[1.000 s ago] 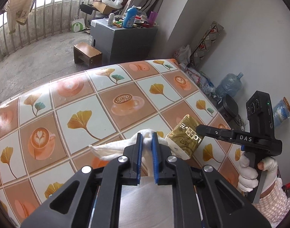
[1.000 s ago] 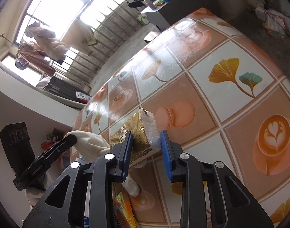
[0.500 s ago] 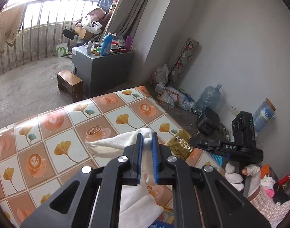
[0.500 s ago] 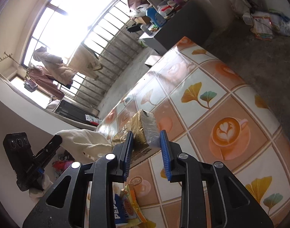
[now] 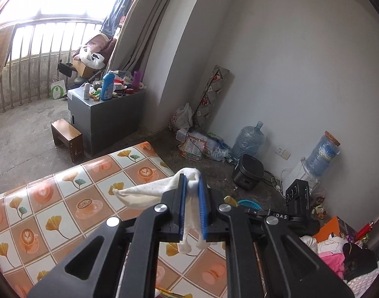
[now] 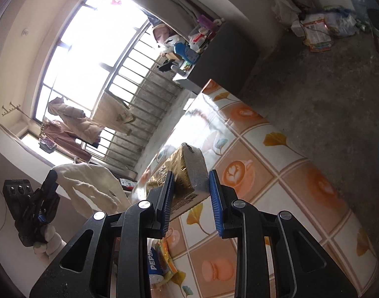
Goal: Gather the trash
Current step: 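Carry the cloth and gold packet to the wastebasket and open both tools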
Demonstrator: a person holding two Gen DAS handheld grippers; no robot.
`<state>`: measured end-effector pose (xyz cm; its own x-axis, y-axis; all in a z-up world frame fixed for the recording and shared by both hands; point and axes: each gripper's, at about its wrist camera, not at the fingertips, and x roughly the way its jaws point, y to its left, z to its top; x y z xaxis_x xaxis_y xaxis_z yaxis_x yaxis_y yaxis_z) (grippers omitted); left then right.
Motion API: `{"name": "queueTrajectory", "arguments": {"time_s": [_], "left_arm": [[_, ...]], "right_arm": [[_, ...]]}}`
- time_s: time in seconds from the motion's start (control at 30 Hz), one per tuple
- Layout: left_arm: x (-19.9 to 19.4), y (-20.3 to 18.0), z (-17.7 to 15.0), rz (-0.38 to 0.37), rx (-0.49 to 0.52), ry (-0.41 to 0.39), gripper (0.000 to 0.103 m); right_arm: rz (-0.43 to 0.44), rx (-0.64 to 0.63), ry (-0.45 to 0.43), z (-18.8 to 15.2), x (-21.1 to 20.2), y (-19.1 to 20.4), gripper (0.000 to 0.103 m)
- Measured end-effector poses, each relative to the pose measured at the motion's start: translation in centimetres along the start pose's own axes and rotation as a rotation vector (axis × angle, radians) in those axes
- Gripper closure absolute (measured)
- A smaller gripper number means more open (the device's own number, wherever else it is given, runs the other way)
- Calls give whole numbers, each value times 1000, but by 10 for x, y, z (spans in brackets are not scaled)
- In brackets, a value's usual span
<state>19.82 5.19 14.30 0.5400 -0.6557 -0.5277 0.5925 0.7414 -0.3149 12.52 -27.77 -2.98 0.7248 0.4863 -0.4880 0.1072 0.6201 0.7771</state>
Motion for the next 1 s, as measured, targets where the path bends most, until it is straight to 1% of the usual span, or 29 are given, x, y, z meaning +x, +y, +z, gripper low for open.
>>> {"name": "queueTrajectory", "arguments": {"time_s": [0.13,0.23,0.3,0.43,0.47,0.57,0.63,0.8,0.83,0.9,0.93,0.97,1.0], "left_arm": [[34,-22,-6,-2,39,71,94],[67,-45,-9,-35,66,132,94],[92,-67,-9,-67,97,168,94],[144,-123,-12,-140,175,238,94],[158,-137,-13,-154,196,255,94],[208,-184,-17,-206,255,315,94],[242,-215,-21,-239,289,353,94],[326,-288,-31,-315,353,435,94],[340,-301,-34,-324,369,444,94],[367,-325,-39,-333,393,444,94],[380,-334,-44,-340,403,442,88],[393,-341,-49,-345,406,451,79],[407,-346,-55,-342,398,464,53]], "right_arm": [[-14,48,-32,-2,-22,-28,77],[-36,96,-79,0,-44,-52,77],[-64,126,-125,3,-66,-70,77],[-167,186,-237,9,-113,-110,77],[-208,198,-267,11,-124,-120,77],[-383,213,-342,17,-153,-149,77],[-457,234,-374,22,-165,-169,77],[-584,320,-416,36,-184,-221,77],[-598,330,-425,41,-185,-230,79],[-630,357,-441,50,-186,-248,80],[-647,365,-450,54,-186,-258,79],[-667,366,-455,58,-185,-269,75],[-700,375,-453,61,-182,-282,60]]}}
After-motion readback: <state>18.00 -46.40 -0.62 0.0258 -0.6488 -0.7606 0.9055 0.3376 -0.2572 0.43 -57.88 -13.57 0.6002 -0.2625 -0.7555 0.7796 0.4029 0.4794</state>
